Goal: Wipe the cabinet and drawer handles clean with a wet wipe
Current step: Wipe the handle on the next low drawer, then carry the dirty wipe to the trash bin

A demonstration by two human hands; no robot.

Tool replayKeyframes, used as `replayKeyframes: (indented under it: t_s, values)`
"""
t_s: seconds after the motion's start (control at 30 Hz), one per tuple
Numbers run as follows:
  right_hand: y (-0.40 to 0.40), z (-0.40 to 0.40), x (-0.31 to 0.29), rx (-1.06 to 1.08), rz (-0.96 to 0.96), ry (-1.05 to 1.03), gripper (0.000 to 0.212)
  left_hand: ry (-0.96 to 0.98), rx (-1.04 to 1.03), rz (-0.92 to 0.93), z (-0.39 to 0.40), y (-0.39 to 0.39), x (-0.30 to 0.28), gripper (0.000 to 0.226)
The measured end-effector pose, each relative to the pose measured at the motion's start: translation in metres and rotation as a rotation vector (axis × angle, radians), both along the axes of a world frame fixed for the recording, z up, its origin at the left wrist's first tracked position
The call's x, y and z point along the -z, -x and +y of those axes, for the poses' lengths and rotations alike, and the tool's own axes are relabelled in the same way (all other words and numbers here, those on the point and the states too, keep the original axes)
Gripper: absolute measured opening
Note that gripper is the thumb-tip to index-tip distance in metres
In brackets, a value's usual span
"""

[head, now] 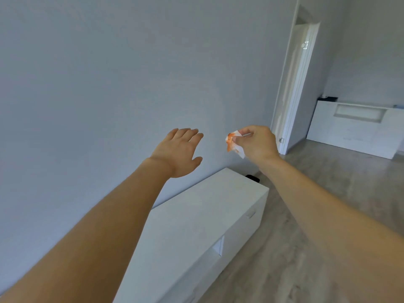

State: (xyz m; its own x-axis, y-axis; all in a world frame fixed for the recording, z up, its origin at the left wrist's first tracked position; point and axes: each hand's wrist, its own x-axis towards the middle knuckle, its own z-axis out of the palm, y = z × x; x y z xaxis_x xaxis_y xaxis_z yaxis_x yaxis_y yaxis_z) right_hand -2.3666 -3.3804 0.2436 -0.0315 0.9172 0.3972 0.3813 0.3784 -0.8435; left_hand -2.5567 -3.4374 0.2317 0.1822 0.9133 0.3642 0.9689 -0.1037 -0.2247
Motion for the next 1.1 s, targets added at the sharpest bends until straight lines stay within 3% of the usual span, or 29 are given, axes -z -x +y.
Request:
replayKeyframes:
  t_s: [0.37,0.5,0.7,0.9,1.1]
  values:
    - [-0.087,0.2,0.017,0.211,-0.125,0.04,0.01,0.054,0.194,-0.061,0.25,-0.078,0.032,0.065]
    - [-0.131,0.271,0.015,0.287,-0.07,0.051,0.004,0.07,0.275,-0.067,0.339,-0.117,0.03,0.064]
    - [-0.207,0.366,0.029,0.361,-0.072,0.124,0.012,0.09,0.393,-0.035,0.457,-0.193,0.04,0.063]
    - [-0.309,0.484,0.039,0.364,-0.074,0.107,0.01,0.142,0.372,0.011,0.587,-0.283,0.068,0.063]
    - [-0.405,0.62,0.044,0.294,-0.166,0.132,0.011,0.226,0.268,-0.071,0.713,-0.372,0.092,0.063]
